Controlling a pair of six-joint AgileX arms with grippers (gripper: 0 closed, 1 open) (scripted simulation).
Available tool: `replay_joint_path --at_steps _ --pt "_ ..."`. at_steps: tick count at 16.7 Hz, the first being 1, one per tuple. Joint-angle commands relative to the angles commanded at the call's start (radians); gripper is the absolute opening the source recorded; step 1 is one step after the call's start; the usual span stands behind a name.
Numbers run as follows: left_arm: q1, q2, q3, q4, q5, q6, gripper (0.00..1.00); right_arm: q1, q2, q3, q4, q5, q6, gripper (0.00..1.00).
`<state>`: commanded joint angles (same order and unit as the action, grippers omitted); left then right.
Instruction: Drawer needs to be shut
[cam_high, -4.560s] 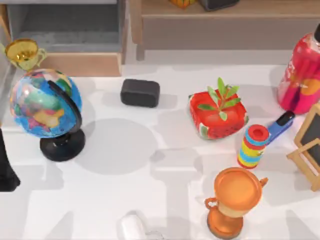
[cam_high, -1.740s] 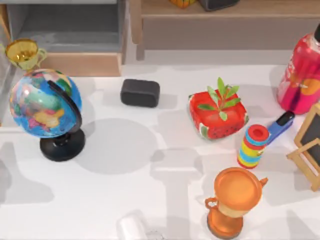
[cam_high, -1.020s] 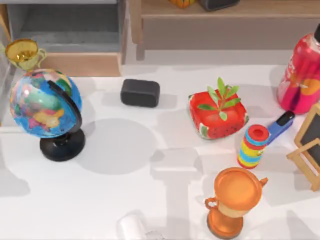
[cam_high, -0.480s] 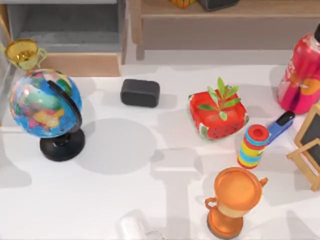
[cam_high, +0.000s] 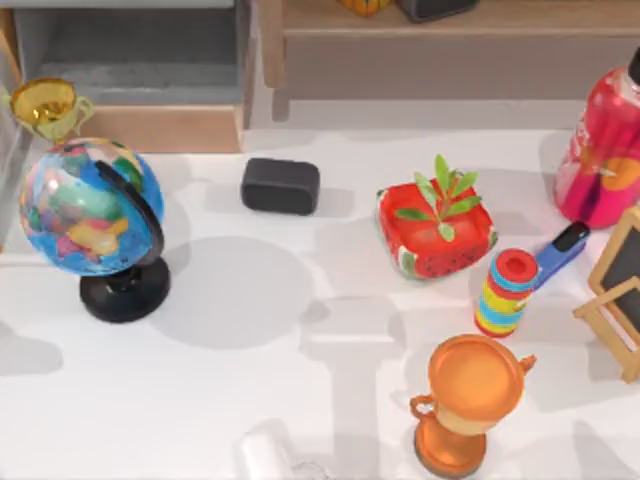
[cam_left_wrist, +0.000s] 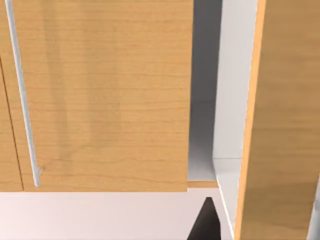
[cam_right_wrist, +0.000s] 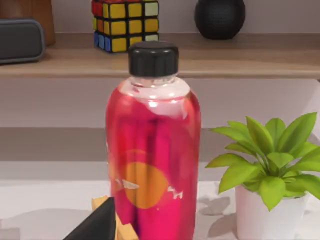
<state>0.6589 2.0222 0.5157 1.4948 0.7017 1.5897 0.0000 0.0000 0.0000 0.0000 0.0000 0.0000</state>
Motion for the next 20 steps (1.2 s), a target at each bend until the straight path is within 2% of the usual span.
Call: replay_joint_path --at_steps 3,4,13,20 --pt "0.0 0.0 0.0 0.0 0.0 0.0 0.02 0.0 0.0 0.0 0.0 0.0 0.0 1.0" --pt "0.0 0.0 0.0 0.0 0.0 0.0 0.0 0.0 0.0 0.0 0.0 0.0 0.0 1.0" --pt "0.001 0.011 0.002 -0.011 -0.002 -0.003 0.0 0.0 0.0 0.0 0.0 0.0 0.0 1.0" --pt "-0.096 0.083 0.175 -0.108 -0.095 -0.009 0.0 0.0 0.0 0.0 0.0 0.0 0.0 1.0"
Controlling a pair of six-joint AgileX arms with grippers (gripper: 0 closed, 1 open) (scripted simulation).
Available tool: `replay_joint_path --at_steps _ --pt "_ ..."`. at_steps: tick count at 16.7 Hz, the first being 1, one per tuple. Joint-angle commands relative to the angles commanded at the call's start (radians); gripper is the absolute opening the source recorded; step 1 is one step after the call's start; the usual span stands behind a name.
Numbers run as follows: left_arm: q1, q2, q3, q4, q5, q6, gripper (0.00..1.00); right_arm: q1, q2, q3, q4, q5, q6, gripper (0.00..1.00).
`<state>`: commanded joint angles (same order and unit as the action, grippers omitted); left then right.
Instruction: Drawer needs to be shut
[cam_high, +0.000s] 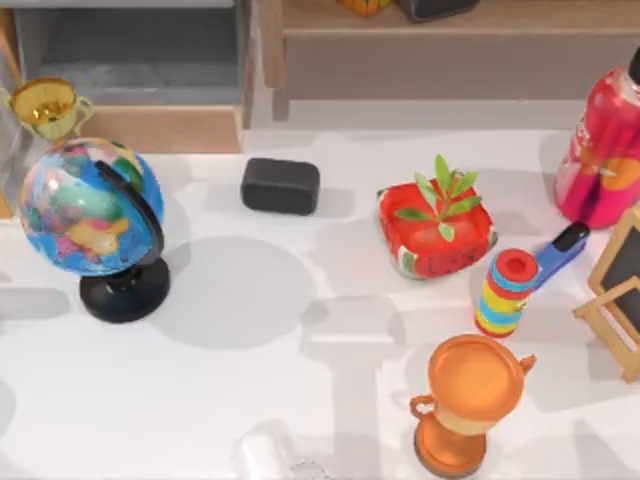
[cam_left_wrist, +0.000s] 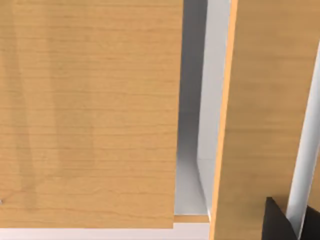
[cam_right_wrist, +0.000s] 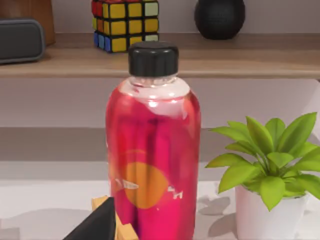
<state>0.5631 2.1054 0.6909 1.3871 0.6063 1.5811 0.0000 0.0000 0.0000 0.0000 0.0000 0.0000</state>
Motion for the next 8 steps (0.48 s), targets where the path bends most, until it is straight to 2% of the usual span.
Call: replay_joint_path --at_steps 8 --pt "-0.025 0.025 0.054 -0.034 -0.029 -0.001 0.0 0.0 0.0 0.0 0.0 0.0 0.0 1.0"
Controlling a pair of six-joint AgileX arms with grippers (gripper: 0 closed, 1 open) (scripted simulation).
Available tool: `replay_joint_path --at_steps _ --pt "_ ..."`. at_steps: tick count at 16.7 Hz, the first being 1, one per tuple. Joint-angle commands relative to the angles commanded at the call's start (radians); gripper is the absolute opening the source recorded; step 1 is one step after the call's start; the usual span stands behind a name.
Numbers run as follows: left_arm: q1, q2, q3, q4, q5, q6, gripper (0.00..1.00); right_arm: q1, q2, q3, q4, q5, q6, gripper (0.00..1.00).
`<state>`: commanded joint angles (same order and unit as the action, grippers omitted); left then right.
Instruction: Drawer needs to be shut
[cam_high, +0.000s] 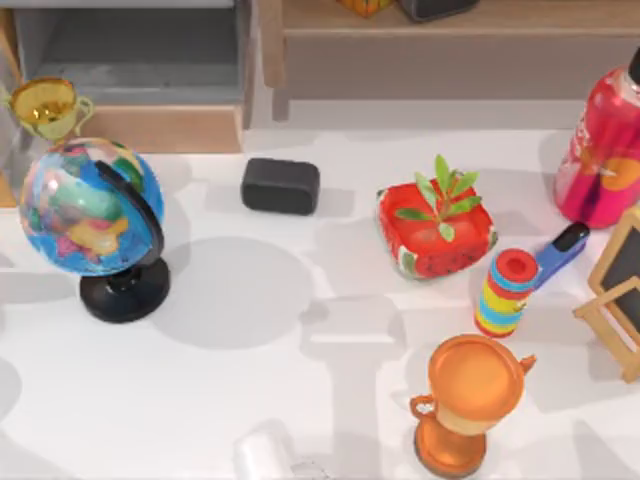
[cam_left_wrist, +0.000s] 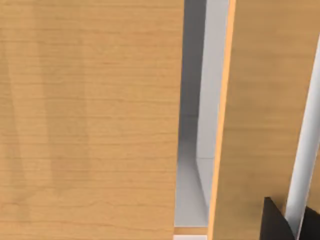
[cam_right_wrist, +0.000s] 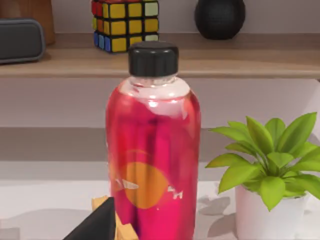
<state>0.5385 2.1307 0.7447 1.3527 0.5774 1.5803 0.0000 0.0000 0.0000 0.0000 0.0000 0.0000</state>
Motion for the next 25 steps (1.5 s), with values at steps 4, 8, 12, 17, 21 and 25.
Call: replay_joint_path --at_steps 4,8,12,17,21,25 --pt "-0.045 0.055 0.12 -0.064 -0.04 -0.003 0.0 0.0 0.0 0.0 0.0 0.0 0.0 1.0" --pt "-0.083 0.1 0.227 -0.124 -0.081 -0.005 0.0 0.0 0.0 0.0 0.0 0.0 0.0 1.0" --pt "-0.081 0.1 0.225 -0.126 -0.08 -0.005 0.0 0.0 0.0 0.0 0.0 0.0 0.0 1.0" --pt "-0.11 0.159 0.344 -0.186 -0.105 -0.005 0.0 0.0 0.0 0.0 0.0 0.0 0.0 1.0" --pt "-0.144 0.223 0.493 -0.265 -0.141 -0.008 0.0 0.0 0.0 0.0 0.0 0.0 0.0 1.0" --pt "-0.149 0.23 0.507 -0.276 -0.146 -0.009 0.0 0.0 0.0 0.0 0.0 0.0 0.0 1.0"
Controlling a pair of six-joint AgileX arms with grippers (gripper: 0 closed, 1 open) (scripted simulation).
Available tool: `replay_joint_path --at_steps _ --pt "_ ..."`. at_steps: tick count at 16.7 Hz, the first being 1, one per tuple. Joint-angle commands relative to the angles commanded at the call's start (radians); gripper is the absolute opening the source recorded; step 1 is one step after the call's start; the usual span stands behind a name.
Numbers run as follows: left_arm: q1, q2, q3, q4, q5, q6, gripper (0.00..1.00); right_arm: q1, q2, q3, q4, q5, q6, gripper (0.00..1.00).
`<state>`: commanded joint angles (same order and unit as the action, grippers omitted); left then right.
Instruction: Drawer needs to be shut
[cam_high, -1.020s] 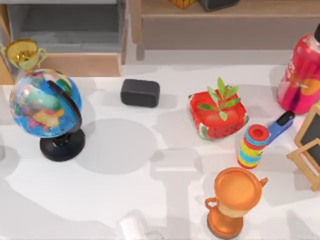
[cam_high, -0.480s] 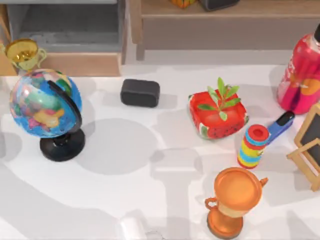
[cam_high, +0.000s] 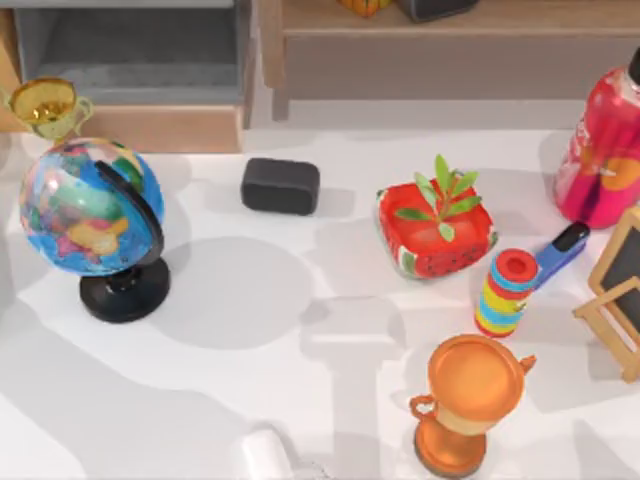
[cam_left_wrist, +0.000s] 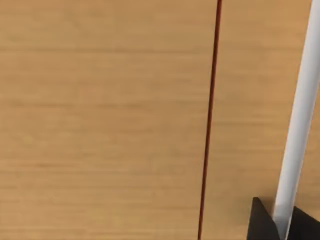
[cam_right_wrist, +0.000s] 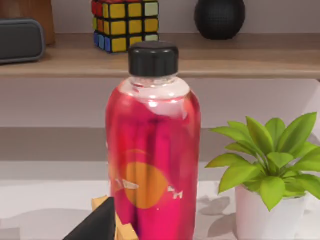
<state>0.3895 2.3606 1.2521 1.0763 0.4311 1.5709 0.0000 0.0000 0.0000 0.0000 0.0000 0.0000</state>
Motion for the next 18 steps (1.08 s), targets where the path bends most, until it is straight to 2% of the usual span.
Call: replay_joint_path --at_steps 1,14,18 --pt "0.0 0.0 0.0 0.0 0.0 0.0 0.0 0.0 0.0 0.0 0.0 0.0 0.0 1.0" --pt "0.0 0.0 0.0 0.0 0.0 0.0 0.98 0.0 0.0 0.0 0.0 0.0 0.0 1.0" --pt "0.0 0.0 0.0 0.0 0.0 0.0 1.0 0.0 0.0 0.0 0.0 0.0 0.0 1.0"
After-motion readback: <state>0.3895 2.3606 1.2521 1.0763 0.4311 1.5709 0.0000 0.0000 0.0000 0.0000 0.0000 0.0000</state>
